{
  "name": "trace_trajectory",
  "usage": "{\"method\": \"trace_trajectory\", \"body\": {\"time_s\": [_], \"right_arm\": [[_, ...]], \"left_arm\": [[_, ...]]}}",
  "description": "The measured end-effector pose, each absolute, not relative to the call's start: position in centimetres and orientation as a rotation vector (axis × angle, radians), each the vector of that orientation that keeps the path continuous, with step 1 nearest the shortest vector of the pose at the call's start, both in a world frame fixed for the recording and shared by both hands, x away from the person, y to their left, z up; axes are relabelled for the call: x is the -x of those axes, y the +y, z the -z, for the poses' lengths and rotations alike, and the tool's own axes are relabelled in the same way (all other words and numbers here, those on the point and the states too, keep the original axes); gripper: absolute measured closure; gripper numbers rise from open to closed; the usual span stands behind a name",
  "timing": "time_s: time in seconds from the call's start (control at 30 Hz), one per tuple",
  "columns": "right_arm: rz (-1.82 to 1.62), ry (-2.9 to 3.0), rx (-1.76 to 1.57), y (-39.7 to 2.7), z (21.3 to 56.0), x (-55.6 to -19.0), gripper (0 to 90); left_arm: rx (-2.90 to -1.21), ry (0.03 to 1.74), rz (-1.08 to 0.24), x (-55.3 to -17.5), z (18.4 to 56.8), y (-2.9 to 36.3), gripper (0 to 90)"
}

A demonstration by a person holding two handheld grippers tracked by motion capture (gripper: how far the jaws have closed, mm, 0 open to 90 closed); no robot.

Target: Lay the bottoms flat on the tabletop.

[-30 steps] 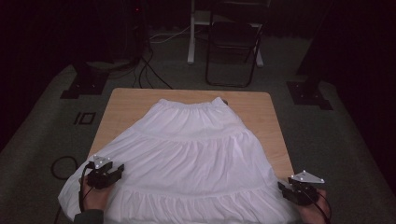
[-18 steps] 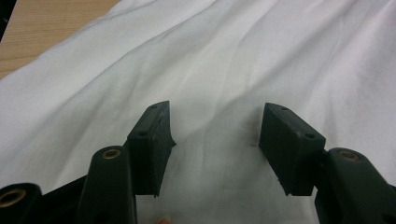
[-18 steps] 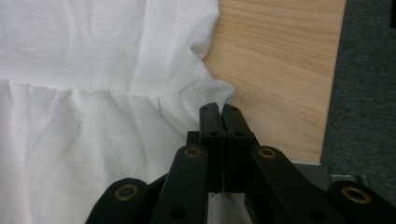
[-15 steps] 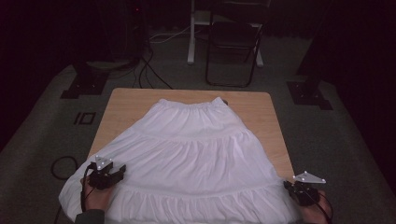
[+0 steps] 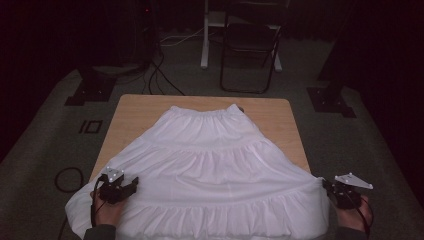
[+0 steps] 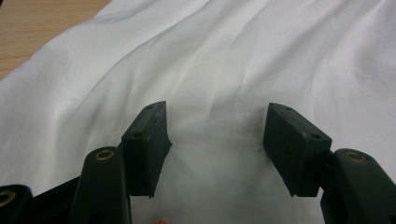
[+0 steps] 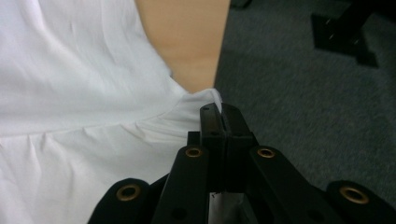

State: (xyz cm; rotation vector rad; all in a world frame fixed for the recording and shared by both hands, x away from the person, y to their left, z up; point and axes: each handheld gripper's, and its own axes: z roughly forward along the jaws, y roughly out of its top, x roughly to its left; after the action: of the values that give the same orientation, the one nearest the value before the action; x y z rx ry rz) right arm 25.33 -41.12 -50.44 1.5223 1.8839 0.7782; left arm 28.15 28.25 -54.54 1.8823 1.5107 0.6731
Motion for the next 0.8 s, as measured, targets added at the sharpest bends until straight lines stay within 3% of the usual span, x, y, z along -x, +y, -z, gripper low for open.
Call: {"method": "trace_trajectory", "body": {"time_s": [0.1, 0.27, 0.3, 0.4, 0.5, 0.8], "right_arm": [[-0.784, 1.880, -1.522, -41.2, 50.1, -25.5, 89.5], [-0.761, 1.911, -1.585, -41.0, 52.3, -25.9, 87.9], [-0.754, 1.915, -1.598, -41.0, 52.6, -25.9, 86.2], [-0.751, 1.909, -1.610, -41.0, 53.1, -26.0, 68.7], [-0.809, 1.890, -1.585, -40.7, 52.7, -25.7, 56.9], [-0.926, 1.898, -1.492, -38.5, 51.4, -25.2, 50.6]], "left_arm": [[-1.882, 1.508, -0.672, -28.2, 54.6, 28.1, 40.6], [-1.879, 1.509, -0.670, -28.2, 54.6, 28.1, 40.5], [-1.880, 1.509, -0.670, -28.2, 54.6, 28.1, 40.5], [-1.878, 1.509, -0.671, -28.2, 54.6, 28.1, 40.5], [-1.878, 1.510, -0.670, -28.2, 54.6, 28.1, 40.5], [-1.875, 1.509, -0.666, -28.1, 54.6, 28.2, 40.5]]}}
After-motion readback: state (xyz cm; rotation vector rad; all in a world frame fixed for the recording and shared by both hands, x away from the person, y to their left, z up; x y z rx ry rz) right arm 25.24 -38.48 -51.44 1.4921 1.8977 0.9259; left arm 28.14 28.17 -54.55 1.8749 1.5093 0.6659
